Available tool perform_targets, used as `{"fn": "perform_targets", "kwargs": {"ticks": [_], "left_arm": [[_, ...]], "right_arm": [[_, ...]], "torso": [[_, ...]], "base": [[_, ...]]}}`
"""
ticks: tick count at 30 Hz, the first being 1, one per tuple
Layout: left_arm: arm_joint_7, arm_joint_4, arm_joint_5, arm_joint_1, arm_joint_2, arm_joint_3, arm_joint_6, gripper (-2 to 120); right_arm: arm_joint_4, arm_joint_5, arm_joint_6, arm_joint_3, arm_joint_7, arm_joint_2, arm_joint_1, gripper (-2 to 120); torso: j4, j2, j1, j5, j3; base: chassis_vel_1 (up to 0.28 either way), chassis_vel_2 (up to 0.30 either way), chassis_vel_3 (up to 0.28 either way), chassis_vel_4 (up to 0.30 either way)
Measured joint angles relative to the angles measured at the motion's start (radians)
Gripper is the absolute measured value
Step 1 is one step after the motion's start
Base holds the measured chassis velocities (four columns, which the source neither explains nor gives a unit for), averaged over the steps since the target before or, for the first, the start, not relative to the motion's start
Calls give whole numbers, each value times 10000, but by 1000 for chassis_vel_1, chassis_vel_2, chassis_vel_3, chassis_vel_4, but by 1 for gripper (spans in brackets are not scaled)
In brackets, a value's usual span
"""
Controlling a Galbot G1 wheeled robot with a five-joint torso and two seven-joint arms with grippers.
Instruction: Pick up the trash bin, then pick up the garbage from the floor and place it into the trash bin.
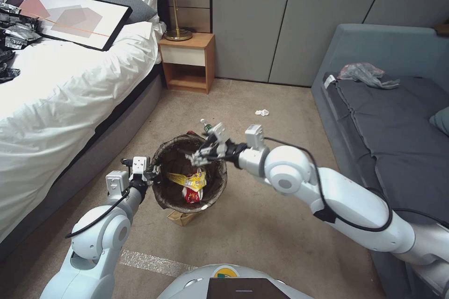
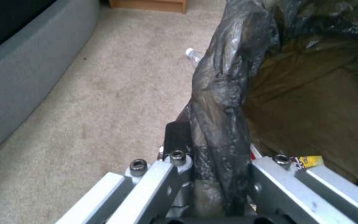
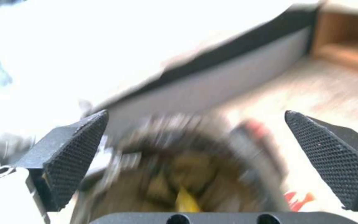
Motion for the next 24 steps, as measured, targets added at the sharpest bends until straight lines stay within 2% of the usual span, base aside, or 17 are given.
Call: {"fn": "perform_targets", "kwargs": {"ticks": [1,2,3,4,6,7,8,9,11,13,15,16,17,20,21,23,24], "left_arm": [[0,0,0,0,0,0,0,0],[0,-6,0,3,-2,-11,0,0],[1,-23,0,13,-13,-38,-2,0],[1,-23,0,13,-13,-38,-2,0],[-1,-62,0,26,-18,-67,-3,0],[-1,-62,0,26,-18,-67,-3,0],[-3,-63,-3,20,-8,-74,-3,0],[-5,-67,-10,4,19,-94,-3,0],[-7,-69,-10,0,21,-99,-3,0],[-21,-86,-13,-12,-2,-96,-3,0],[-21,-91,-13,-1,-12,-74,-3,0],[-17,-108,1,30,-13,-47,-3,0],[-17,-108,1,30,-13,-47,-3,0],[-7,-133,34,75,-22,-17,-6,0],[-7,-133,34,75,-22,-17,-6,0],[0,-161,69,119,-40,20,-15,0],[0,-161,69,119,-40,20,-15,0]], "right_arm": [[0,0,0,0,0,0,0,100],[25,-91,299,328,272,17,-166,100],[54,-666,698,1120,685,64,-589,100],[54,-666,698,1120,685,64,-589,100],[-50,-2206,1056,3075,998,220,-1881,100],[-50,-2206,1056,3075,998,220,-1881,100],[-137,-2628,1157,3538,1026,276,-2299,100],[-442,-4000,1370,4696,1030,439,-3355,100],[-526,-4375,1457,4966,997,499,-3586,100],[-1092,-6658,2602,6837,422,1141,-5198,100],[-1195,-7115,2899,7286,280,1472,-5718,100],[-1308,-7806,3354,7884,112,2144,-6656,100],[-1308,-7806,3354,7884,112,2144,-6656,100],[-1629,-9548,4570,8772,-211,3969,-8240,100],[-1629,-9548,4570,8772,-211,3969,-8240,100],[-1956,-10413,5519,9216,-412,4951,-8948,100],[-1956,-10413,5519,9216,-412,4951,-8948,100]], "torso": [[0,0,0,0,0],[1,0,0,0,0],[5,0,0,0,0],[5,0,0,0,0],[1,1,0,2,0],[1,1,0,2,0],[1,1,0,0,0],[-2,0,0,6,0],[-3,0,0,6,0],[-2,1,0,-1,0],[-2,0,0,3,0],[-1,1,0,3,-1],[-1,1,0,3,-1],[-2,0,0,6,-1],[-2,0,0,6,-1],[-2,0,-1,-1,-1],[-2,0,-1,-1,-1]], "base": [[0,0,0,0],[0,0,0,0],[0,0,0,0],[0,0,0,0],[0,0,0,0],[0,0,0,0],[0,0,0,0],[0,0,0,0],[0,0,0,0],[0,0,0,0],[0,0,0,0],[0,0,0,0],[0,0,0,0],[0,0,0,0],[0,0,0,0],[0,0,0,0],[0,0,0,0]]}}
